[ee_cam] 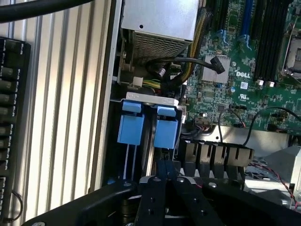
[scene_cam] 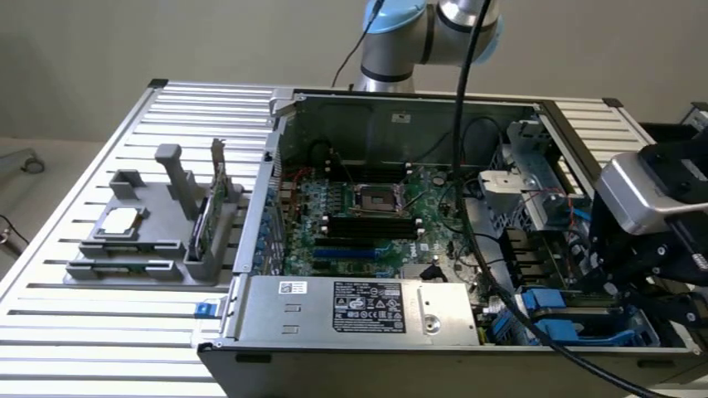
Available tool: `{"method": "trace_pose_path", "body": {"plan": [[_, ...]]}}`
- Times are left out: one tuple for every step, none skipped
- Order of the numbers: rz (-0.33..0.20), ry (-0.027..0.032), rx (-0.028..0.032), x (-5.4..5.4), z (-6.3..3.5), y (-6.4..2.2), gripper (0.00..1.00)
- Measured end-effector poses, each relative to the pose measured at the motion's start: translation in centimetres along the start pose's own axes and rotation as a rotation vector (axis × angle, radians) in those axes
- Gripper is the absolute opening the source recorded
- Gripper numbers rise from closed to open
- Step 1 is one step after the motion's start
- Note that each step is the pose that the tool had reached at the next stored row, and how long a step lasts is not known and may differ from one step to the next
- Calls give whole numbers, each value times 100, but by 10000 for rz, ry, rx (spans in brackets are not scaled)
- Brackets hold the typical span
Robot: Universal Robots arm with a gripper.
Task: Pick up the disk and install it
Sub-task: 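Insert the disk into the insertion slot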
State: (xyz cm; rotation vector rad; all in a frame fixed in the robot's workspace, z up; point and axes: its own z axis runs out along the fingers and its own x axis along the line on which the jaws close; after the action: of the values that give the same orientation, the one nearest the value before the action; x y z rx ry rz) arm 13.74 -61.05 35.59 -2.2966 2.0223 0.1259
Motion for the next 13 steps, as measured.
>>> {"method": "trace_pose_path", "body": {"plan": [[0,-2,0,-5,-44,0,11],[0,1,0,-10,-91,0,11],[0,-1,0,-15,-135,0,11],[1,-2,0,-21,-182,-1,11],[0,1,0,-26,-227,-1,11],[0,-1,0,-31,-272,-1,11],[0,-1,0,-36,-317,-1,11],[0,0,0,-41,-361,-1,11],[0,0,0,-46,-406,-2,11],[-1,3,-2,-51,-438,-3,11],[-1,-3,-4,-50,-438,-3,11],[0,-3,-5,-50,-438,-3,11],[1,-3,-9,-50,-438,-3,11]]}}
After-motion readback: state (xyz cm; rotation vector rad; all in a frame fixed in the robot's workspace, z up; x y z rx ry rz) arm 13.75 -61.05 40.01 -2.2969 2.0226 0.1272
